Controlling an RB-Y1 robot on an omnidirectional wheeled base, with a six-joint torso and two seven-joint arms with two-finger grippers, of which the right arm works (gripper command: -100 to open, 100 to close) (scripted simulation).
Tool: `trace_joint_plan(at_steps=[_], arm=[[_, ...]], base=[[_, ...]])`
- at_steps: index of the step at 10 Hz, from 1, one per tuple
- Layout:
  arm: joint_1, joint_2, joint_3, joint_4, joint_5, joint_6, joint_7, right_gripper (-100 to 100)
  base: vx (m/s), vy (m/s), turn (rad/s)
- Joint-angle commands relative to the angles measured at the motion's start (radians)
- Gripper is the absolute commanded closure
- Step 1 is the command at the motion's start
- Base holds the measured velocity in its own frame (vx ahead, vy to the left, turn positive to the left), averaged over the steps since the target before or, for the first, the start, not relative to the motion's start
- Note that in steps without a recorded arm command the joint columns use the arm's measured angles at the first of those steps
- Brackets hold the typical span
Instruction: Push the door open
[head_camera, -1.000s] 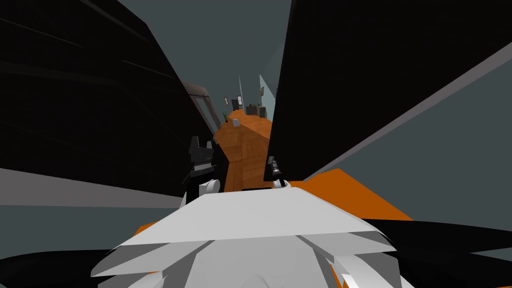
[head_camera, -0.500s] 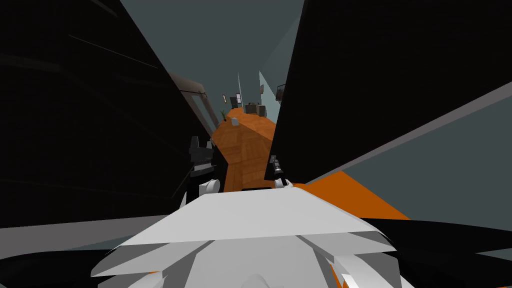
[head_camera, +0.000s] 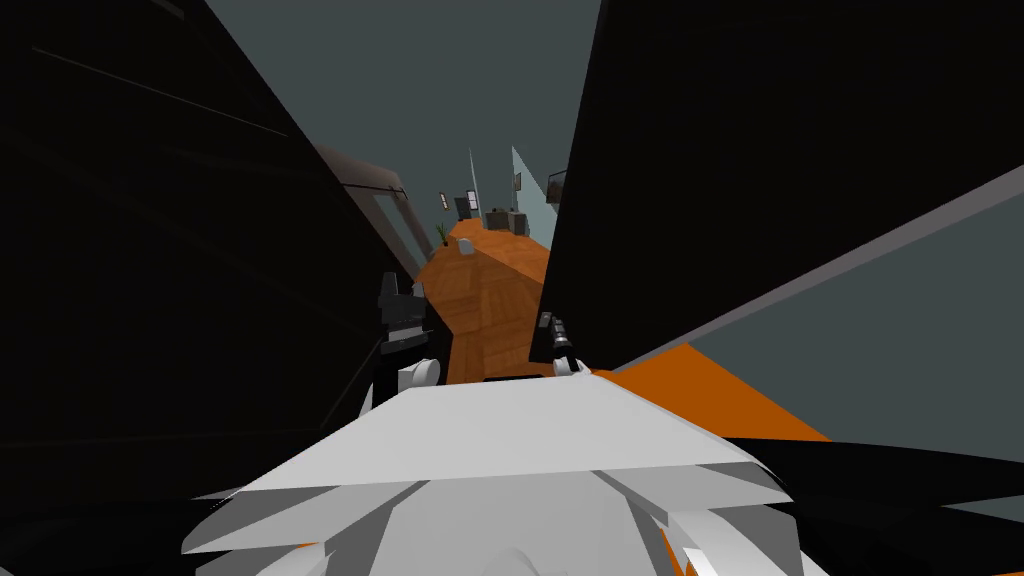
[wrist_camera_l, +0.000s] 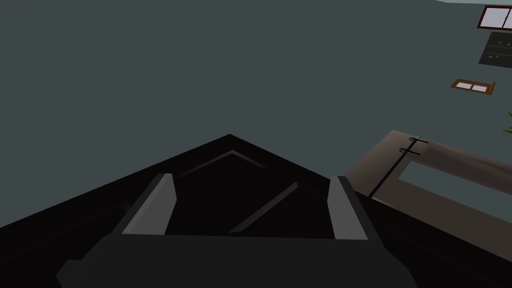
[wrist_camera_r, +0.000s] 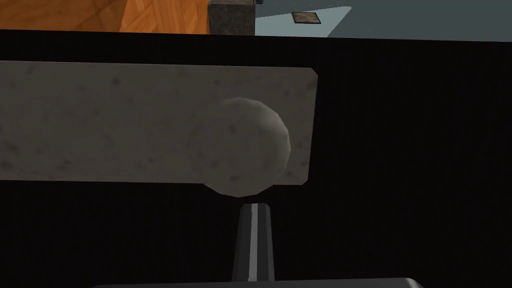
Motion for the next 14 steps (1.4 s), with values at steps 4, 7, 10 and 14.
trace_joint_plan(at_steps=[4, 7, 10, 14], arm=[[0.0, 0.013, -0.008, -0.011, -0.013, 0.013, -0.003, -100], [0.0, 0.036, -0.014, -0.019, -0.022, 0.023, -0.005, -100], [0.004, 0.022, -0.015, -0.016, -0.022, 0.014, -0.003, -100], [0.007, 0.017, -0.022, -0.011, -0.025, 0.001, 0.0, -100]], base=[[-0.159, 0.092, -0.056], [-0.231, 0.111, -0.062], [0.04, 0.021, 0.01], [0.204, -0.034, 0.027]])
